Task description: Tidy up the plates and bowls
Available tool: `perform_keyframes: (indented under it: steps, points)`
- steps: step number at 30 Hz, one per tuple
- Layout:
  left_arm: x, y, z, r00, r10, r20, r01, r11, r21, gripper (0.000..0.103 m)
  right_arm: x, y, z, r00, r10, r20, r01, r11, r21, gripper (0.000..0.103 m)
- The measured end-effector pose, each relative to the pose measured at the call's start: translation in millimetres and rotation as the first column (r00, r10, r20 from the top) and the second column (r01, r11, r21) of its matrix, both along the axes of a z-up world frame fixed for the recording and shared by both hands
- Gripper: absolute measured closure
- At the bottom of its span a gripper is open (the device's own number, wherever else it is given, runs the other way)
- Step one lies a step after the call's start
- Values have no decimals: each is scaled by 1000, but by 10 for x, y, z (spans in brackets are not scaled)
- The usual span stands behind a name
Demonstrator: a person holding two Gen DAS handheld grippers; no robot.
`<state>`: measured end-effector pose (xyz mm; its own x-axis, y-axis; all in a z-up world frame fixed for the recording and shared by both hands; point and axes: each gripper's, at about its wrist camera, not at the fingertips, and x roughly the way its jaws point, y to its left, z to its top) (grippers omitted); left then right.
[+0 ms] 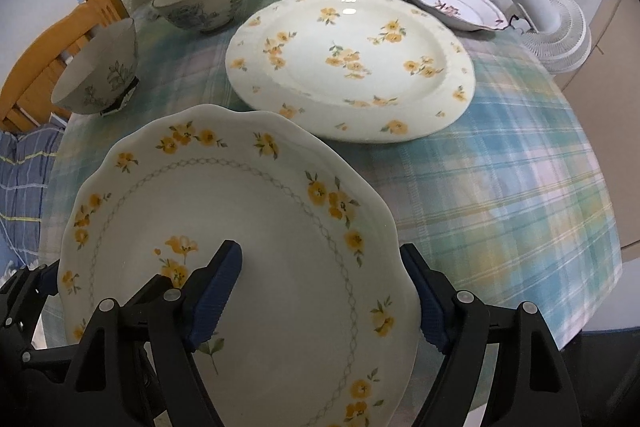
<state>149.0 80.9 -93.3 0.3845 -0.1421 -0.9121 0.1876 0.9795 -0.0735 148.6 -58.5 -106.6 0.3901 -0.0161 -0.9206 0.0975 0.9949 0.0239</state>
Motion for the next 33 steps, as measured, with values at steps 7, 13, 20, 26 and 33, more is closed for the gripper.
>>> perform_keyframes:
  steps: [7, 13, 20, 26, 33]
  points:
    - [-49, -179, 67, 1000, -13, 17, 13, 1000, 0, 17, -74, -175, 113, 999, -27, 22, 27, 1000, -1, 21]
    - [-73, -479, 137, 1000, -1, 29, 0, 1000, 5, 17, -102, -415, 191, 999, -17, 36, 16, 1000, 6, 21]
    - [-106, -914, 193, 999, 41, 26, -41, 999, 16, 17, -95, -863, 254, 999, 19, 36, -20, 1000, 22, 21]
    - [-103, -1312, 223, 997, 77, 27, -78, 997, 10, 17, -58, -1246, 316, 998, 57, 40, -57, 998, 21, 21]
    - [-10, -1793, 181, 995, 99, 27, -99, 995, 4, 17, 30, -1735, 323, 996, 74, 42, -74, 997, 14, 21]
